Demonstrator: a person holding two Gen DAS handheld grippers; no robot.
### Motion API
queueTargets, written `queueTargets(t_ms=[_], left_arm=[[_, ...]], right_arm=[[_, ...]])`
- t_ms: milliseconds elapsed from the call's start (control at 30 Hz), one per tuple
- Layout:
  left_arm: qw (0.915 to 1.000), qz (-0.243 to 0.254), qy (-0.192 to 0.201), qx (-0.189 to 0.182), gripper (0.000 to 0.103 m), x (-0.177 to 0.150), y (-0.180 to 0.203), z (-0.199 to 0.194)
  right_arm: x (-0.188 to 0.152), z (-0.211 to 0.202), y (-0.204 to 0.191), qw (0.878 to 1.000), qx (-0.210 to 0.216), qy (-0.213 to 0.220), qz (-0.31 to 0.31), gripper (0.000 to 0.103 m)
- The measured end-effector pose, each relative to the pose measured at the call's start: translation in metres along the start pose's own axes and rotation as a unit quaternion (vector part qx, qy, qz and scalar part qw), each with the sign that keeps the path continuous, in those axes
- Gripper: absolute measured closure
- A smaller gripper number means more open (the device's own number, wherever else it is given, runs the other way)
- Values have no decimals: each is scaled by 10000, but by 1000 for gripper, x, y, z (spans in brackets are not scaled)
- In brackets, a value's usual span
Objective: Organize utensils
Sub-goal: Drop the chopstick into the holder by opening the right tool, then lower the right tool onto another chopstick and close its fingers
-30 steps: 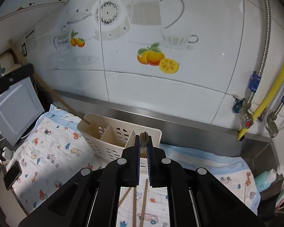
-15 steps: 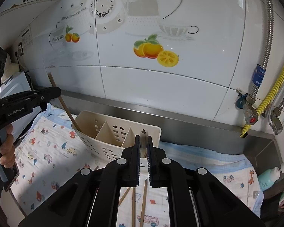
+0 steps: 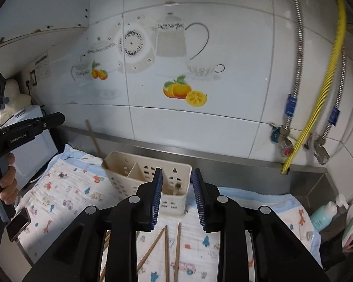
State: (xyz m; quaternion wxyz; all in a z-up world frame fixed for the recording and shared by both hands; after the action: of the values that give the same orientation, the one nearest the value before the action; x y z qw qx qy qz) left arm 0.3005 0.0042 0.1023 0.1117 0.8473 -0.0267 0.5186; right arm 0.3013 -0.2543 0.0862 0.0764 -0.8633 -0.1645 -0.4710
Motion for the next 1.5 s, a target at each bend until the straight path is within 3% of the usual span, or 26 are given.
queueTargets(t_ms=[133, 333, 667, 800, 1000, 1500], left_arm=[[10000, 47, 32, -21, 80, -25, -1, -26], [9991, 19, -416, -66, 80, -92, -6, -38], [9871, -215, -1579, -160, 80, -201, -15, -10], [9823, -175, -1862, -142, 80, -233, -11, 4], [9766, -219, -2138, -76, 81, -259, -10, 25], [9739, -149, -2263, 36, 81, -268, -7, 43]], right_arm=[[-27, -21, -9, 10000, 39, 47, 10, 77], [-87, -41, -24, 9999, 120, -67, 82, 77], [-159, -47, -35, 9991, -3, -325, 267, 76], [-176, -44, -39, 9986, -25, -439, 298, 76], [-191, -34, -39, 9975, 10, -593, 379, 76], [-205, -20, -27, 9956, -7, -795, 502, 76]])
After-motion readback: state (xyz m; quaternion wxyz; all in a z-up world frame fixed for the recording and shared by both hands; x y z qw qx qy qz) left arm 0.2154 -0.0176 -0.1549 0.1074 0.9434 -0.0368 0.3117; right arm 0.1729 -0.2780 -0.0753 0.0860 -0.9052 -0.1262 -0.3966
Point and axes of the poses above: each gripper's, at about its wrist camera, not at the fingertips, and z roughly the way its jaws point, y to its right, x to its top, the point moved 3 cm from there along z, roughly the way its jaws point, and after that the axes turned 3 degrees about -z, right-handed, at the moved point
